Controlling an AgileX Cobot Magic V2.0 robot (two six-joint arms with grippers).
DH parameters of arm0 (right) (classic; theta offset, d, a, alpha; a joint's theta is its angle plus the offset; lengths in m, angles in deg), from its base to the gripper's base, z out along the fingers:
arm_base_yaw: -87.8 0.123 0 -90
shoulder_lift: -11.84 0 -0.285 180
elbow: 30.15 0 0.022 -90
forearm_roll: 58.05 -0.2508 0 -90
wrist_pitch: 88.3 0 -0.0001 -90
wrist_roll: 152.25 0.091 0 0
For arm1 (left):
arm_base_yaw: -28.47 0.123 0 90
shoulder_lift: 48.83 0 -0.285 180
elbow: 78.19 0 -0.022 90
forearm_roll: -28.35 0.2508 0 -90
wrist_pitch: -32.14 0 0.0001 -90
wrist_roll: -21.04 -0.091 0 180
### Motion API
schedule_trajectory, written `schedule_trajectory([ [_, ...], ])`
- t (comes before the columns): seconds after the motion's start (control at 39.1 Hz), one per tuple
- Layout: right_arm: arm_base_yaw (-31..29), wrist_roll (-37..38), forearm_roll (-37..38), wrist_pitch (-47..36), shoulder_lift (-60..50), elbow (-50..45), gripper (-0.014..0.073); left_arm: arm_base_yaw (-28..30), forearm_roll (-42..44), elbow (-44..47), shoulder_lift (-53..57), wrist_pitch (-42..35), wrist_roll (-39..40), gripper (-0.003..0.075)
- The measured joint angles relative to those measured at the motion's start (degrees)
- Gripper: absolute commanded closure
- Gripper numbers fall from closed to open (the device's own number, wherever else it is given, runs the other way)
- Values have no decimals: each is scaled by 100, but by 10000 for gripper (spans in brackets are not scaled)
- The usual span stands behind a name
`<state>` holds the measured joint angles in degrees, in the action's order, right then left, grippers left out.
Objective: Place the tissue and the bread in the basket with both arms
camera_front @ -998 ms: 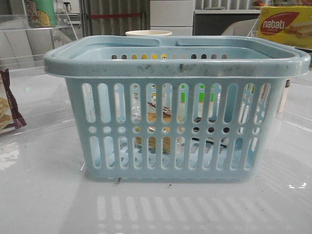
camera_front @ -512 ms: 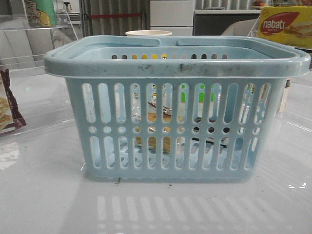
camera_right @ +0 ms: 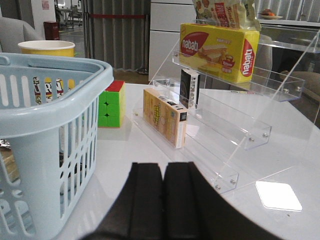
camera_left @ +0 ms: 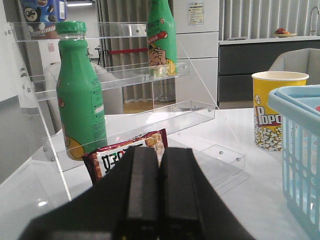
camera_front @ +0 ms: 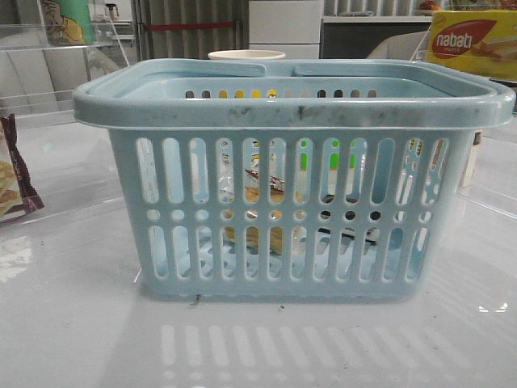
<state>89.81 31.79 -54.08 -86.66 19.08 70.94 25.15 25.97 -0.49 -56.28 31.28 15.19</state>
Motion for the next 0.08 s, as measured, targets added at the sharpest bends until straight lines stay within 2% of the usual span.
schedule_trajectory([
  [0.08,0,0,0,0,0,0,540,0,0,0,0,0,0,629],
])
